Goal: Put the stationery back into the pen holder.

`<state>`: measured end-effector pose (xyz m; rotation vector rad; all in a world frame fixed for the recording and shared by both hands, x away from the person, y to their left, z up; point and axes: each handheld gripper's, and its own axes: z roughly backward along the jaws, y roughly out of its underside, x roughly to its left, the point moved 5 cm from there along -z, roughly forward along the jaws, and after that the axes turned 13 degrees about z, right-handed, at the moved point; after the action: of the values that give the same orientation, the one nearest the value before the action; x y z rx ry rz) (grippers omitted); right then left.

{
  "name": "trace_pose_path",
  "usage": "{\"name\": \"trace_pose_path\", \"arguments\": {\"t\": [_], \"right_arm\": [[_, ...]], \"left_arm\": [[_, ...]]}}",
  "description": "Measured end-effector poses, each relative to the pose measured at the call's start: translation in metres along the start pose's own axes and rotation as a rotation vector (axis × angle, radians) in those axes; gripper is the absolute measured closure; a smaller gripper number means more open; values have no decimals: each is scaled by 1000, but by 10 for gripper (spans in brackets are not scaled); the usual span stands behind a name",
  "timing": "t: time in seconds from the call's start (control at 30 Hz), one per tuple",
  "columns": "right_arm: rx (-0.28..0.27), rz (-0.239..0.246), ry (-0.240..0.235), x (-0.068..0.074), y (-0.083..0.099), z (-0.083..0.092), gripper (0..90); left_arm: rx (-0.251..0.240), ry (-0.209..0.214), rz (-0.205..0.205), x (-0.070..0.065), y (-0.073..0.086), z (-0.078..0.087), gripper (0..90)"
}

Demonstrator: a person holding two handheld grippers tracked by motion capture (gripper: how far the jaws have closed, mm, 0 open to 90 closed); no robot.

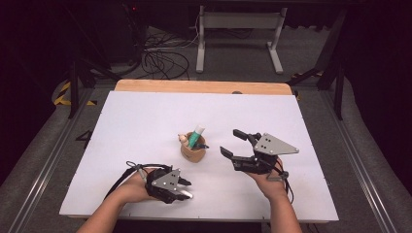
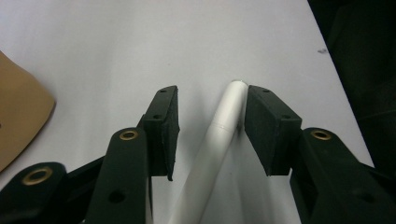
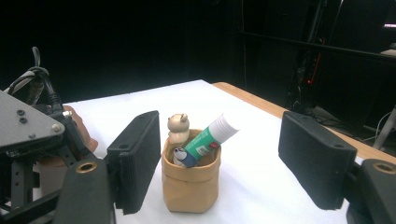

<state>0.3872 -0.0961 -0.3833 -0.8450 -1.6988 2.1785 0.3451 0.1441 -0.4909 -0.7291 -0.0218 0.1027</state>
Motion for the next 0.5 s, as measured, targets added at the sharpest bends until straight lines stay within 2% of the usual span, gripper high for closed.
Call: {"name": "trace_pose_path", "arguments": {"t": [0.4, 0.5], "right_arm": [[1, -2, -2, 0, 0, 0, 305], [2, -1, -5, 0, 0, 0, 305]], "left_arm": [[-4, 29, 28, 2, 1, -1, 588], [1, 42, 49, 3, 2, -1, 592]]}}
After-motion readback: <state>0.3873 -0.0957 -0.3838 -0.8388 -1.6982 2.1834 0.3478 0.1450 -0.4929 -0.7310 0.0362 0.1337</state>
